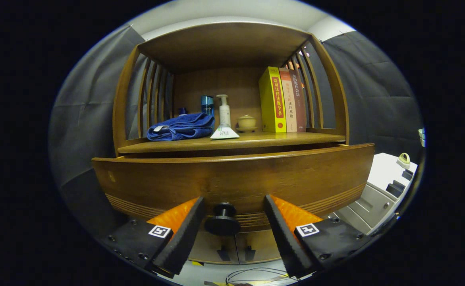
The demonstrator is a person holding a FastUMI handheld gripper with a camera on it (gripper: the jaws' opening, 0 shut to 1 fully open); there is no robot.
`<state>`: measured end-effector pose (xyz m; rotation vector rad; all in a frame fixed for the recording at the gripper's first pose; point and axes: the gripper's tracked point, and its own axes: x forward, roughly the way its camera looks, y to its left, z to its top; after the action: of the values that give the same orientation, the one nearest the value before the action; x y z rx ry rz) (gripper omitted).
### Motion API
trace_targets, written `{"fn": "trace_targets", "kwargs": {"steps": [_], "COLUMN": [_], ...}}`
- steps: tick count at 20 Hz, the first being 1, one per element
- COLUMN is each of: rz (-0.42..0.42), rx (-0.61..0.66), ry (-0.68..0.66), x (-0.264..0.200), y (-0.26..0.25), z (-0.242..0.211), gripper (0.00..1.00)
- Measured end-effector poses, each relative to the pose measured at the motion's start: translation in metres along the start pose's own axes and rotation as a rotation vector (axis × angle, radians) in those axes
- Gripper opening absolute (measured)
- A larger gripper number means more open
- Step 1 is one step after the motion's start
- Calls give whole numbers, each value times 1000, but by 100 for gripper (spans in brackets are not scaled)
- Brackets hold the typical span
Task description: Pull open the drawer, take out the items inside it, and place them on the countertop above the cabinet.
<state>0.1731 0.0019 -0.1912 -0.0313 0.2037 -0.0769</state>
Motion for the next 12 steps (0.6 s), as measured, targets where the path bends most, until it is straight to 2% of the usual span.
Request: {"fn": "trace_targets", "kwargs": {"steps": [12], "rz": [-10], "rx": [-44], "ry": [-19], "x": [63], "y": [1], "z": [7], "gripper": [99]}}
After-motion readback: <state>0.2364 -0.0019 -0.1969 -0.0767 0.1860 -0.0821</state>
